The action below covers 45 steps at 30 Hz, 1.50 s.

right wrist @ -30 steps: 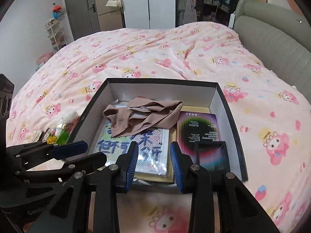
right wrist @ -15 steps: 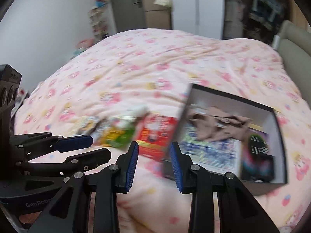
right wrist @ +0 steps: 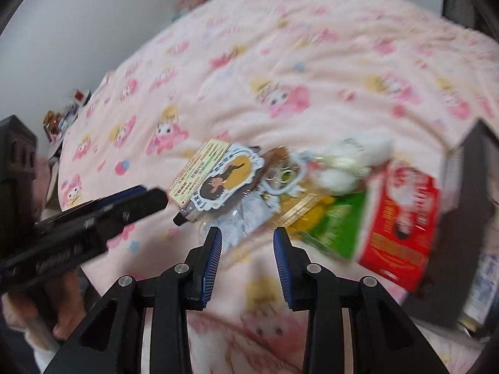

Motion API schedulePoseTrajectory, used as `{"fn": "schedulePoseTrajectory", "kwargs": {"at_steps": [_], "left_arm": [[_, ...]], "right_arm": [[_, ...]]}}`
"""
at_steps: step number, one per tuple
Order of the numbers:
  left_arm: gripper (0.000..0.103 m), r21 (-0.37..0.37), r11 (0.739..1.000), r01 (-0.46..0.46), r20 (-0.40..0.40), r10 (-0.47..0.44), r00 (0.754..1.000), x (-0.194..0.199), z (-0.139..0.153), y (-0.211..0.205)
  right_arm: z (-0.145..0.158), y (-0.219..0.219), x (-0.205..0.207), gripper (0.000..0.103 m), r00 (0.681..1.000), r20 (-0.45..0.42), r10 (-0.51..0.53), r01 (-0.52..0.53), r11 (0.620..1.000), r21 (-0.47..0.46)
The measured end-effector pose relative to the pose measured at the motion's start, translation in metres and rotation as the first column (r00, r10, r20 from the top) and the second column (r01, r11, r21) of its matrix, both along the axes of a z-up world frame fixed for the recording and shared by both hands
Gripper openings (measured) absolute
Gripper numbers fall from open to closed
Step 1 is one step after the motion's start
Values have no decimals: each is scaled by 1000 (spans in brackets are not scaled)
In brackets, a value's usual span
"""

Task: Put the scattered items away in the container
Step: 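Grasp the printed card with yellow sticker with the left gripper and lift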

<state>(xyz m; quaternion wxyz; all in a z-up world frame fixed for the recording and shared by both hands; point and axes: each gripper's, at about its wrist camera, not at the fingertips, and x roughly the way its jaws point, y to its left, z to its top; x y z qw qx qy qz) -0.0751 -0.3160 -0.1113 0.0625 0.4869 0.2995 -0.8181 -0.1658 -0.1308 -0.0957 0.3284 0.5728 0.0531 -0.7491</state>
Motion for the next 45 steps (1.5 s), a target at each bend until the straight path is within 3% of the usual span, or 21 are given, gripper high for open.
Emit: {"fn": "schedulePoseTrajectory", "kwargs": {"at_steps": [2,4,5,8,13,14,16,17,18,21,24,26,28,30,33,36,38,40,42,45], "left_arm": [[48,36,999,-21,52,19,998,-11,-22,-21],[57,57,997,-52,83,47,995,-19,-37,-39],[62,66,995,-76,92,70,993,-20,-40,-46],[70,135,987,-81,96,68,993,-28,-53,-61],[70,116,992,-51,152,33,988,-45,-74,-57],[68,105,994,-34,157,18,987,-47,-76,-52],[55,91,996,0,133,-12,991,-47,-73,-43],[48,86,996,11,119,-21,993,-46,-70,-40],[31,92,995,24,108,-34,994,-45,-67,-37],[24,136,988,72,84,-84,993,-40,-61,-22],[20,97,986,138,68,-145,987,-37,-49,-2],[20,154,969,192,54,-202,978,-39,-46,6],[20,113,974,195,67,-203,977,-41,-42,9],[31,51,983,177,93,-181,979,-41,-42,6],[41,151,981,118,91,-133,987,-39,-52,-11],[52,191,970,148,68,-163,984,-46,-50,-13],[53,213,963,164,87,-185,979,-56,-47,-9],[52,250,949,190,56,-210,976,-57,-36,-4],[52,217,950,225,26,-236,971,-58,-18,7],[55,189,936,296,91,-316,944,-67,-13,33]], "right_arm": [[-13,-12,-14,35,999,44,-4,3,1000,14],[-24,-20,-27,51,996,87,-24,25,1000,-13],[-30,-24,-33,55,995,98,-33,34,999,-13],[-45,-38,-44,57,991,124,-41,38,999,26],[-62,-57,-47,56,980,200,-22,33,998,-51],[-64,-60,-44,54,981,192,-16,25,999,-47],[-62,-61,-42,25,986,167,-20,25,999,-29],[-60,-58,-43,20,987,157,-31,36,999,-32],[-57,-54,-44,12,987,156,-35,43,998,-46],[-43,-34,-44,9,990,131,-47,60,994,-96],[-33,-17,-44,8,992,121,-42,55,992,-109],[-31,-6,-45,8,989,138,-53,71,989,-129],[-30,1,-44,8,988,141,-58,76,989,-128],[-29,9,-40,8,989,134,-57,74,990,-123],[-33,15,-38,8,988,142,-56,73,991,-116],[-40,18,-39,8,988,139,-68,83,991,-102],[-45,26,-39,8,985,143,-92,106,990,-93],[-45,35,-36,8,983,150,-110,126,987,-103],[-37,46,-28,8,985,118,-127,140,984,-108],[-29,64,-12,8,987,58,-147,152,985,-86]]}}
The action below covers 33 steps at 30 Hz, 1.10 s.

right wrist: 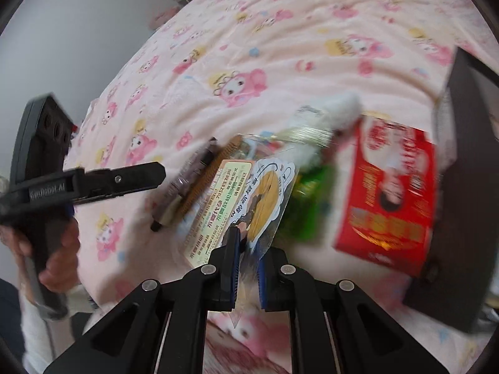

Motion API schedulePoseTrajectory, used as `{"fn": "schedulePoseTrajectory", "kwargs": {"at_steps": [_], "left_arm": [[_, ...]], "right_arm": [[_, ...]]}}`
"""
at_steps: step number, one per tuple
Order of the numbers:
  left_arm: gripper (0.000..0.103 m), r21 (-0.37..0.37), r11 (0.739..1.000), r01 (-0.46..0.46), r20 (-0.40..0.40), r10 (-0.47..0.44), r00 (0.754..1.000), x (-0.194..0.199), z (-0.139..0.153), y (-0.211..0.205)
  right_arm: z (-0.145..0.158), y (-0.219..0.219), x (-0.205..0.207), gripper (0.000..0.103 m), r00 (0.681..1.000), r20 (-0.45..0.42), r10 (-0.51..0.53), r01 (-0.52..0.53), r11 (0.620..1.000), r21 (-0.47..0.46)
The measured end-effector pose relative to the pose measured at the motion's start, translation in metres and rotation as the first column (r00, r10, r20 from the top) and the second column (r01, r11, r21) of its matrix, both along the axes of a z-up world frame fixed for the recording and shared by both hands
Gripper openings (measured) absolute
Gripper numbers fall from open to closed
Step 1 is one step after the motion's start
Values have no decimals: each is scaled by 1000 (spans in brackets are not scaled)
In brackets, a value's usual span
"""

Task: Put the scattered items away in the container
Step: 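Grasp the printed card with yellow sticker with the left gripper and lift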

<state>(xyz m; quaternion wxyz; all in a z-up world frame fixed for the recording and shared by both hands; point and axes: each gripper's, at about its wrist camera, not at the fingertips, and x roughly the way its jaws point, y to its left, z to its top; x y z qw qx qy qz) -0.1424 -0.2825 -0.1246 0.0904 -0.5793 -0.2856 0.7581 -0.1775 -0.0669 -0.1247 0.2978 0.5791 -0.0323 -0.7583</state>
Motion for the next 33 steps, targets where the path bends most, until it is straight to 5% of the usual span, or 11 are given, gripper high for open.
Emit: {"fn": "schedulePoseTrajectory", "kwargs": {"at_steps": [2,5,7,15,20,26,29,33], "left_arm": [[55,-34,996,80,75,-77,994,-10,-9,25],[57,12,991,136,162,-137,977,-22,-27,53],[60,-39,990,137,197,-127,972,-27,-27,64],[60,-36,970,242,73,-239,968,-12,26,133],[60,-6,967,253,80,-252,964,5,18,196],[60,-71,949,307,131,-296,946,12,-10,267],[60,-154,937,313,124,-296,947,14,-14,281],[62,-114,956,270,77,-262,962,17,-11,279]], "right_arm": [[0,12,3,8,1000,6,-20,20,1000,-10],[3,25,5,8,999,6,-47,47,998,-39],[6,34,10,6,998,3,-67,67,997,-49],[40,93,49,6,988,-98,-116,110,992,-64],[34,159,79,6,964,-120,-237,231,971,-64],[12,217,86,6,937,-110,-332,335,942,13],[10,233,87,6,928,-142,-345,359,930,84],[6,250,85,8,905,-123,-406,418,903,94]]}}
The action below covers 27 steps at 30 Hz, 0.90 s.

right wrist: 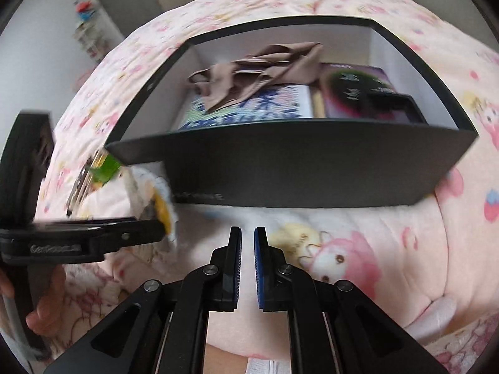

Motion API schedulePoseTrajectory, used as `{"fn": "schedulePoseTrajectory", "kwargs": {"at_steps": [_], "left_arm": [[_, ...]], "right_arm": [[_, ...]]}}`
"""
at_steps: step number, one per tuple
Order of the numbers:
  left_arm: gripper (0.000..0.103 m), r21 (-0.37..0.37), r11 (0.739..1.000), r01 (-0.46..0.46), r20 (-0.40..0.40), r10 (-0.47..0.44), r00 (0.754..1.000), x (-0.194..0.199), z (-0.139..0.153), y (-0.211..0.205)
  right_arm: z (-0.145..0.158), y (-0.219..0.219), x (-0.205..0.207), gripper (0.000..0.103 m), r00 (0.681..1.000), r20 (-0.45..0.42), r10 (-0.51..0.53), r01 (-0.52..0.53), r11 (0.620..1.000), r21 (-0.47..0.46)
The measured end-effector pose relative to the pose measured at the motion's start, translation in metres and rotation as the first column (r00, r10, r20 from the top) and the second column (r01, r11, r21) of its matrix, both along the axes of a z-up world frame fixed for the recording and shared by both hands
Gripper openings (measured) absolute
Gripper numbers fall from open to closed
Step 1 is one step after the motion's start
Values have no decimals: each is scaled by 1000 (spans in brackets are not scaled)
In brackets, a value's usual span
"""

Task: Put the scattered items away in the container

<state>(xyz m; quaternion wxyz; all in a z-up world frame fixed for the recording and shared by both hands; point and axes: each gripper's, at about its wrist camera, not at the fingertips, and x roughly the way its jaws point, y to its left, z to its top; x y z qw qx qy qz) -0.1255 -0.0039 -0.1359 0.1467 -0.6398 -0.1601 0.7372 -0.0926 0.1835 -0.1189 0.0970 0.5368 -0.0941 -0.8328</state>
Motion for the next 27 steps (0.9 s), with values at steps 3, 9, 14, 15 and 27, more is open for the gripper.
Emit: {"fn": "schedulePoseTrajectory", "kwargs": {"at_steps": [3,9,14,15,27], "left_arm": [[62,43,998,40,-71,-36,997,4,8,6],[47,86,995,55,-89,-47,995,1,7,16],[32,58,996,74,-112,-67,991,2,8,23],[32,63,996,68,-108,-61,992,1,7,22],[36,53,998,27,-134,-19,991,8,14,11]], "right_arm": [[6,11,-1,12,997,-48,-58,58,998,11],[-4,18,-3,16,995,4,-101,101,995,-26],[16,39,6,16,987,-52,-150,147,988,-54],[18,41,7,16,987,-52,-154,151,987,-50],[21,59,7,24,976,-53,-213,206,972,-116]]}}
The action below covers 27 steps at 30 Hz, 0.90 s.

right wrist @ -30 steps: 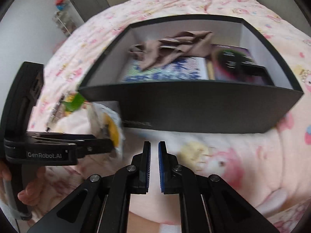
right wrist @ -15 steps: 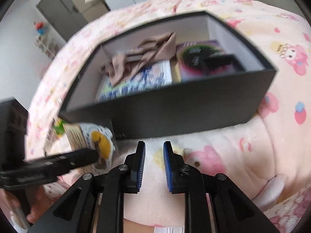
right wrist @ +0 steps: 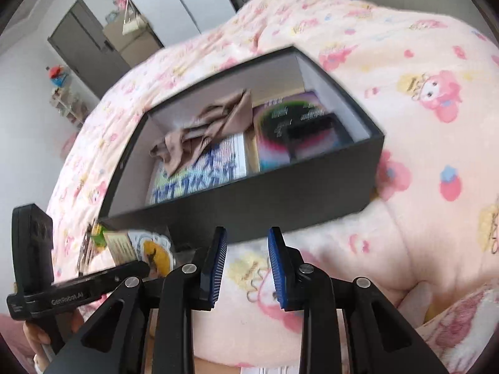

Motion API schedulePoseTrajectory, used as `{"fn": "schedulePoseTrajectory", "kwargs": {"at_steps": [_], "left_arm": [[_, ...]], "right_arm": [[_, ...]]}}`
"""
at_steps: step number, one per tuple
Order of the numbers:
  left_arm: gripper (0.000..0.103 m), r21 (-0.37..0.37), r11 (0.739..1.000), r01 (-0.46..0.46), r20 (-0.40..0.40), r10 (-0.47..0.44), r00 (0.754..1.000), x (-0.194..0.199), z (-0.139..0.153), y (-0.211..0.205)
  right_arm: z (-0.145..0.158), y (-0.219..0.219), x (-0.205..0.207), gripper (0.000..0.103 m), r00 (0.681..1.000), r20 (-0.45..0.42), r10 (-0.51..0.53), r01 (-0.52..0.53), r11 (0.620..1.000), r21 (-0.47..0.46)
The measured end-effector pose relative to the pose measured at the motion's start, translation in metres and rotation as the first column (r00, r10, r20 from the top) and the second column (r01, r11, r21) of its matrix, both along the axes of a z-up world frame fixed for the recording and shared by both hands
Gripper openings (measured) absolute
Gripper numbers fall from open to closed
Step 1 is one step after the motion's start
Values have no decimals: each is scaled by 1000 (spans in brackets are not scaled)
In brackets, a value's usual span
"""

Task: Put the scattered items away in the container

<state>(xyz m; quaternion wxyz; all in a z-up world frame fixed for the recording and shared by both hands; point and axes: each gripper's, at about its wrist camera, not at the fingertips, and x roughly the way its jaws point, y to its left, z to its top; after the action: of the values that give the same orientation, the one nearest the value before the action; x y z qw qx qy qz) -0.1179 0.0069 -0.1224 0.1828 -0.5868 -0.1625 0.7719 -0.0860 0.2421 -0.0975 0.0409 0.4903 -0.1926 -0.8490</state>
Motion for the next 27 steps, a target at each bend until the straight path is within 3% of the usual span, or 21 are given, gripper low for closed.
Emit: {"fn": "schedulePoseTrajectory", "kwargs": {"at_steps": [5,7,12,15,16,18,24,27], "left_arm": [[43,-11,998,-68,-89,67,994,7,17,-19],[43,-21,994,-106,-101,103,990,11,19,-30],[49,-82,964,-253,-66,248,967,9,8,-53],[56,-76,973,-219,-21,219,976,2,-2,-48],[56,-93,976,-199,7,201,980,-1,-8,-42],[55,-60,986,-158,37,160,986,-3,-13,-37],[54,58,998,-27,29,25,999,0,-11,-18],[54,29,999,-18,30,17,999,2,-13,-8]], "right_arm": [[-20,-34,-8,25,987,53,149,-147,989,-31],[-23,-46,-10,39,981,51,187,-184,981,-53],[-34,-69,-19,43,968,36,247,-242,965,-103],[-46,-74,-26,41,965,40,258,-250,956,-153],[-50,-75,-26,28,963,55,264,-253,954,-159],[-53,-76,-25,20,957,62,285,-269,945,-187],[-19,-58,-10,20,971,-4,237,-237,968,-89],[-12,-47,-6,20,977,10,213,-212,974,-75]]}}
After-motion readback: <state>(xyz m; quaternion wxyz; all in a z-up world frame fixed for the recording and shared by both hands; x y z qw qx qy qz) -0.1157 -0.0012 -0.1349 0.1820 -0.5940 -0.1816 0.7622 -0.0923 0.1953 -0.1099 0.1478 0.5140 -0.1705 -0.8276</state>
